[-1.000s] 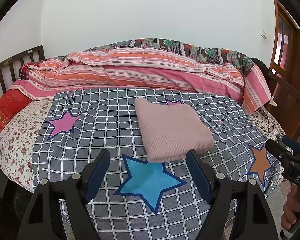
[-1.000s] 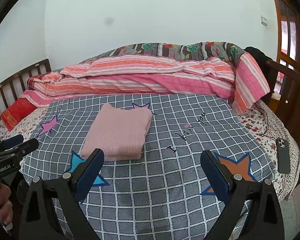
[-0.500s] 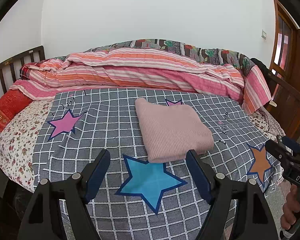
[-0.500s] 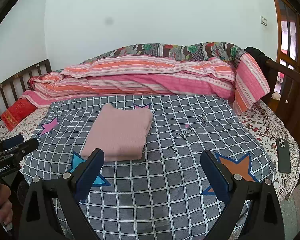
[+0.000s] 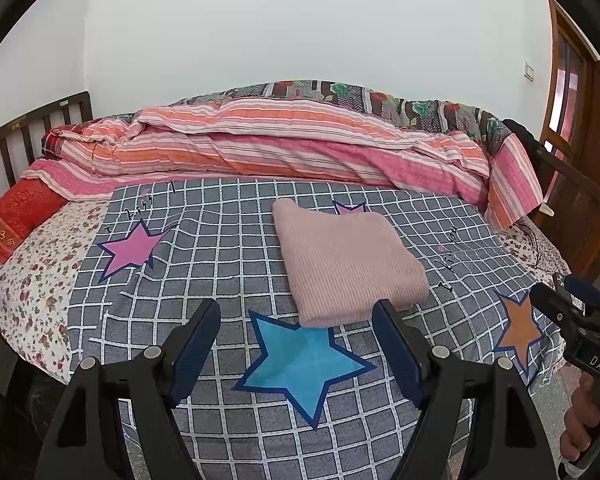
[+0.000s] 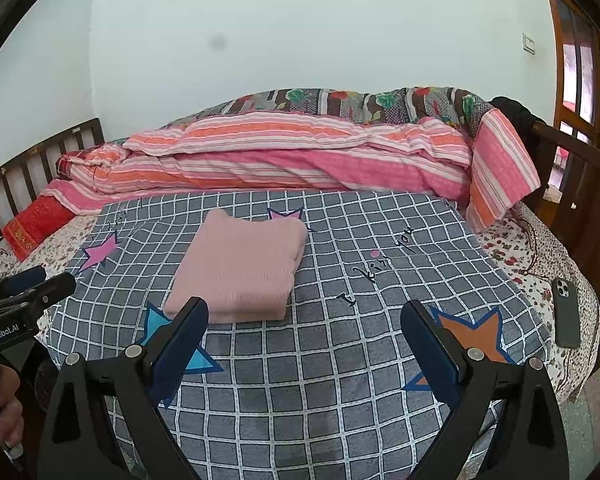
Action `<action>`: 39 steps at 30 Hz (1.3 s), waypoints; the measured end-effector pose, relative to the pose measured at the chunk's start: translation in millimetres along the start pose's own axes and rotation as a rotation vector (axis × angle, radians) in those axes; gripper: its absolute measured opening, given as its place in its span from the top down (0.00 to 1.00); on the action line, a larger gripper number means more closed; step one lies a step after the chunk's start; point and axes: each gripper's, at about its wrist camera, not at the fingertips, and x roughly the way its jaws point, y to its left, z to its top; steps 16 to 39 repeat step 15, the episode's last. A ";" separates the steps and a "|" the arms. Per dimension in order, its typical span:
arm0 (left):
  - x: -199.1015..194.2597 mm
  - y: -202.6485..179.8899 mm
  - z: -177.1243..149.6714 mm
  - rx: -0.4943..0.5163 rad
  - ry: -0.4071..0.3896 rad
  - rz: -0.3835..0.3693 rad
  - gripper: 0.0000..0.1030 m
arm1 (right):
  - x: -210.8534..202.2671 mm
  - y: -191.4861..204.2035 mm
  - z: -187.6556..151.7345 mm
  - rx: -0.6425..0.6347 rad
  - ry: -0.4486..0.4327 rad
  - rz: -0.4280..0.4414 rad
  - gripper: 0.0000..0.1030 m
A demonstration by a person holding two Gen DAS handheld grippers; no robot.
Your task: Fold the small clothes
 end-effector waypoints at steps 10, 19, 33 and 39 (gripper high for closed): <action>0.3 1.9 1.1 -0.003 0.001 -0.001 0.25 | -0.8 0.6 0.6 0.002 -0.002 -0.004 0.07; 5.1 4.2 2.2 -0.008 0.008 -0.009 0.25 | 3.8 1.6 4.6 -0.004 -0.006 -0.004 0.07; 5.1 4.2 2.2 -0.008 0.008 -0.009 0.25 | 3.8 1.6 4.6 -0.004 -0.006 -0.004 0.07; 5.1 4.2 2.2 -0.008 0.008 -0.009 0.25 | 3.8 1.6 4.6 -0.004 -0.006 -0.004 0.07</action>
